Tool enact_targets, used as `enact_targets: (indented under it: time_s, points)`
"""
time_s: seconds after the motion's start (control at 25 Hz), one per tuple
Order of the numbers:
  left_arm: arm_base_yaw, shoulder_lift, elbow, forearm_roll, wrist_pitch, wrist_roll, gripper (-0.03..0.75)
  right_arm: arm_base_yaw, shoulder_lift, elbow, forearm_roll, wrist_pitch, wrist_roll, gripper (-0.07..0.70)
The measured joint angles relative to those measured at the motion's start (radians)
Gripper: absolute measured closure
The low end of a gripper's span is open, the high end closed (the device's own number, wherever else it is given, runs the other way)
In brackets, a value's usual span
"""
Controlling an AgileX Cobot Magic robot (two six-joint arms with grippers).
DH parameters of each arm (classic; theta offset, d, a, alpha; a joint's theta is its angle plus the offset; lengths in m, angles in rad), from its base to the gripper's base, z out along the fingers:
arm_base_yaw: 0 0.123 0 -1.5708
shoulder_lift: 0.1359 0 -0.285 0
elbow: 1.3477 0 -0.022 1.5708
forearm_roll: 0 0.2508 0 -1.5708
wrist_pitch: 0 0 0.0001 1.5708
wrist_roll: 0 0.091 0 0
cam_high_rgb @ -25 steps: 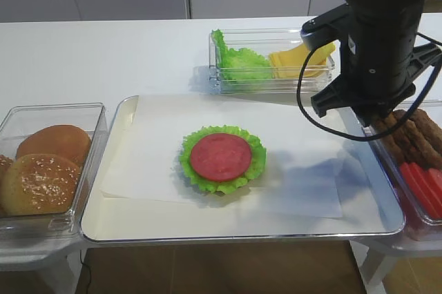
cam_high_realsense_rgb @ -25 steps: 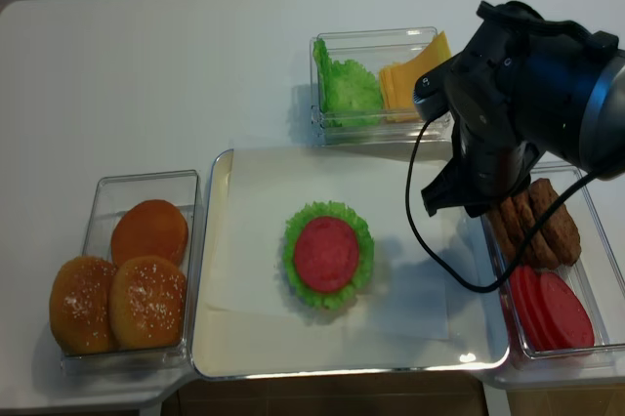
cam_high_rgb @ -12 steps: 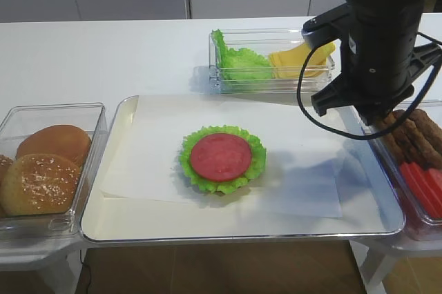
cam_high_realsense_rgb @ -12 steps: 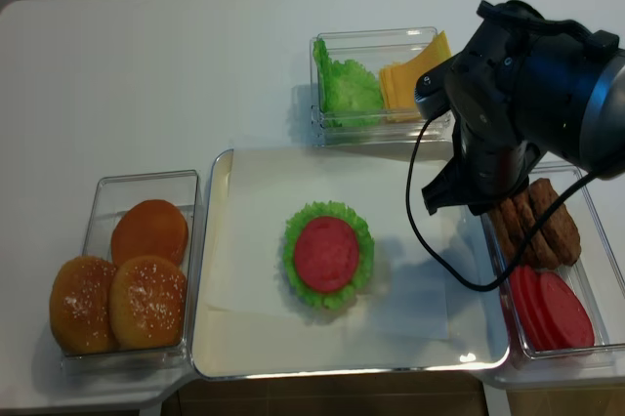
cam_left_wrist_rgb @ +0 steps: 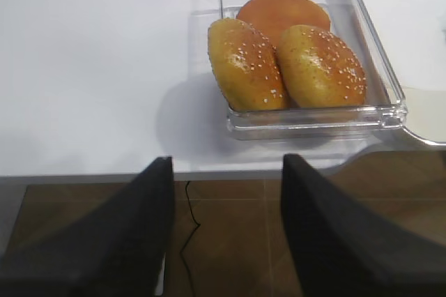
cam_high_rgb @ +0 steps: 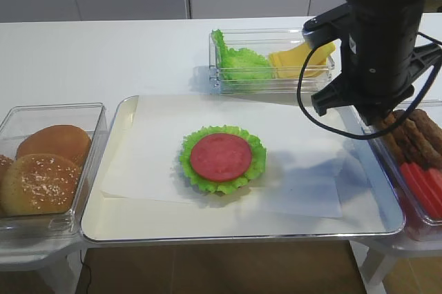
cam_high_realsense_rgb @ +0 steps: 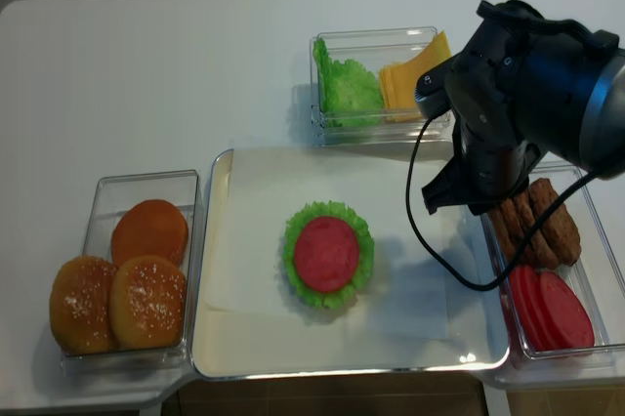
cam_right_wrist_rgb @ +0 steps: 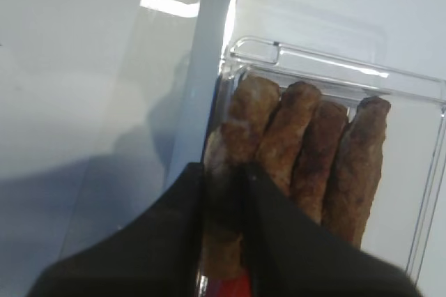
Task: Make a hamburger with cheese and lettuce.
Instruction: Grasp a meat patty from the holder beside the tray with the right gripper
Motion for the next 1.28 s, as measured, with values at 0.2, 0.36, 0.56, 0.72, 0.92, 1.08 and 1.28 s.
enact_targets:
  time_s: [0.2, 0.36, 0.56, 0.72, 0.92, 1.08, 1.28]
  points:
    - [0.000, 0.000, 0.000, 0.000, 0.000, 0.000, 0.346, 0.000, -0.017, 0.000, 0.008, 0.004, 0.004, 0.507]
    - [0.000, 0.000, 0.000, 0.000, 0.000, 0.000, 0.346, 0.000, -0.039, 0.000, 0.017, 0.006, 0.018, 0.510]
    - [0.000, 0.000, 0.000, 0.000, 0.000, 0.000, 0.346, 0.000, -0.070, 0.000, 0.025, 0.009, 0.022, 0.510]
    - [0.000, 0.000, 0.000, 0.000, 0.000, 0.000, 0.346, 0.000, -0.102, 0.000, 0.028, 0.013, 0.024, 0.510]
    - [0.000, 0.000, 0.000, 0.000, 0.000, 0.000, 0.346, 0.000, -0.149, 0.000, 0.031, 0.030, 0.026, 0.510]
    - [0.000, 0.000, 0.000, 0.000, 0.000, 0.000, 0.346, 0.000, -0.199, 0.000, 0.033, 0.034, 0.029, 0.510]
    - [0.000, 0.000, 0.000, 0.000, 0.000, 0.000, 0.346, 0.000, -0.252, 0.000, 0.039, 0.041, 0.029, 0.510]
